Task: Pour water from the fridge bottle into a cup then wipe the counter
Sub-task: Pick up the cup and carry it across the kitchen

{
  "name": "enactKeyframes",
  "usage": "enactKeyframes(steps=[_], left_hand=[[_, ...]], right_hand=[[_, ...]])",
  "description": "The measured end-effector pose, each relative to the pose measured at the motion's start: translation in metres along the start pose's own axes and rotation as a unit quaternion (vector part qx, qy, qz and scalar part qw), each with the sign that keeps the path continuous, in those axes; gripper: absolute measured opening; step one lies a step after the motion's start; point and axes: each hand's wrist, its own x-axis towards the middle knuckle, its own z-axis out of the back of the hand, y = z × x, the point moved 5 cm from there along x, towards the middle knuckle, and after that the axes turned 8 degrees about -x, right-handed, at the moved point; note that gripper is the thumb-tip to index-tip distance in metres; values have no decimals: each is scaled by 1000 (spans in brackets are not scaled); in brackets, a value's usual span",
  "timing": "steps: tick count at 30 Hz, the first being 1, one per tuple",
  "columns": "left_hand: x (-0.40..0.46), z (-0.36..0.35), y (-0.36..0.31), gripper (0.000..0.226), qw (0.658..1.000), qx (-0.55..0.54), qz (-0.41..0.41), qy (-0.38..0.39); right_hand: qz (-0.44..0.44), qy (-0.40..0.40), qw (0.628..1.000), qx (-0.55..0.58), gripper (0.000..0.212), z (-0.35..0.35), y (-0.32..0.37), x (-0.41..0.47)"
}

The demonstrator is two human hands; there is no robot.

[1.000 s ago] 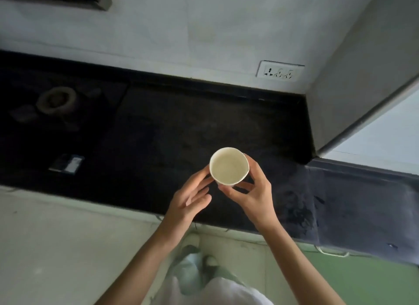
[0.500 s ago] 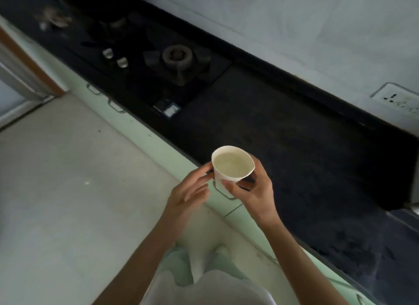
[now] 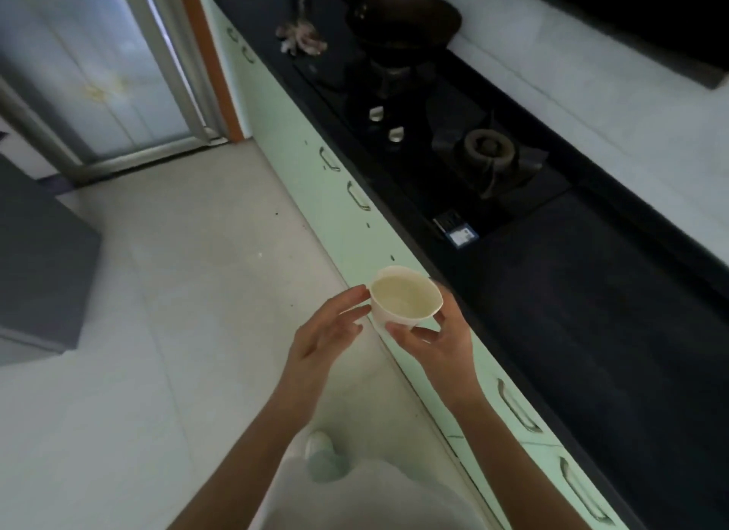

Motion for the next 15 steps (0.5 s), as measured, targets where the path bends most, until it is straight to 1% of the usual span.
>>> enactKeyframes(steps=[2,5,9,12,15], left_hand=[[5,25,-8,39,1000,-20,-7,-19],[16,58,-17,42,998,-44,-19,-46],[40,93,-22,38,994,-70,-27,-83],[69,114,-26,39,992,-74,-31,-95],[107,134,-33,46,992,-69,-37,-103]], right_hand=[[9,21,1000,-5,63,-27,5,14],[20,40,999,-10,63,-60,14,37],[15,72,997,-15,62,-98,18,74],[14,88,996,-14,61,-124,19,108],[21,101,995,-15,59,-149,20,150]])
